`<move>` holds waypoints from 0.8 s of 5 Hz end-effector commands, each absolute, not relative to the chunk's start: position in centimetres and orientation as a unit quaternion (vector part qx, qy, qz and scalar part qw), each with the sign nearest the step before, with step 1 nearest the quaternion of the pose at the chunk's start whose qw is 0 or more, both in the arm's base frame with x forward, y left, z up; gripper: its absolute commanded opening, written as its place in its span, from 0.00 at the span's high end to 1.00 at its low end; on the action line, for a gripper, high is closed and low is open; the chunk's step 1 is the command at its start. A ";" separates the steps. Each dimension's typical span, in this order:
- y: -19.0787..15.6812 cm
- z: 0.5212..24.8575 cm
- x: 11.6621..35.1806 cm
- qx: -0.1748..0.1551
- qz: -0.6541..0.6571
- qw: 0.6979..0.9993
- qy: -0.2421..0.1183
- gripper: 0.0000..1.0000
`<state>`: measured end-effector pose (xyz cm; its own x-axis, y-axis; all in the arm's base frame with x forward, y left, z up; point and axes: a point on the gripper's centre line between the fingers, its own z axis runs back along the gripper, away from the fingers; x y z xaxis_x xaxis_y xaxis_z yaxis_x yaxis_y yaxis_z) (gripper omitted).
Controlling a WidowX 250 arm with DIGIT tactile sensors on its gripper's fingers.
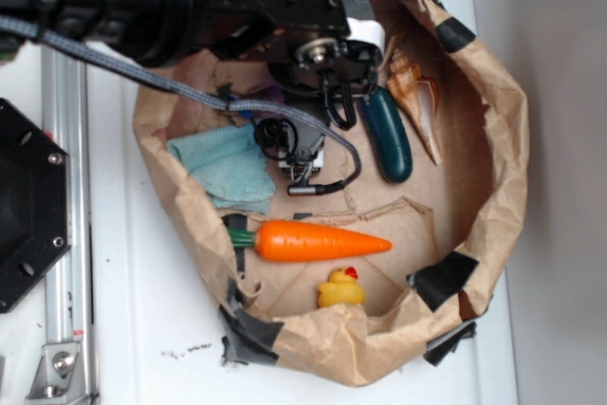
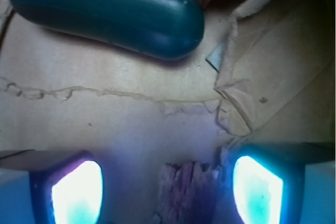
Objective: Grab the wood chip.
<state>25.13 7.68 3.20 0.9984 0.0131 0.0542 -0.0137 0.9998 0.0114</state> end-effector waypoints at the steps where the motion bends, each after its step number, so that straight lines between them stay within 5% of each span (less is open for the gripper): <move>1: 9.4 6.8 23.8 0.011 0.013 0.998 -0.068 0.00; 3: 9.9 5.9 22.7 0.021 0.031 0.997 -0.066 0.00; 4: 10.0 5.0 21.3 -0.012 0.077 0.995 -0.060 0.00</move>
<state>21.24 8.89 3.76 0.9889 0.1372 0.0569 -0.1344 0.9896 -0.0513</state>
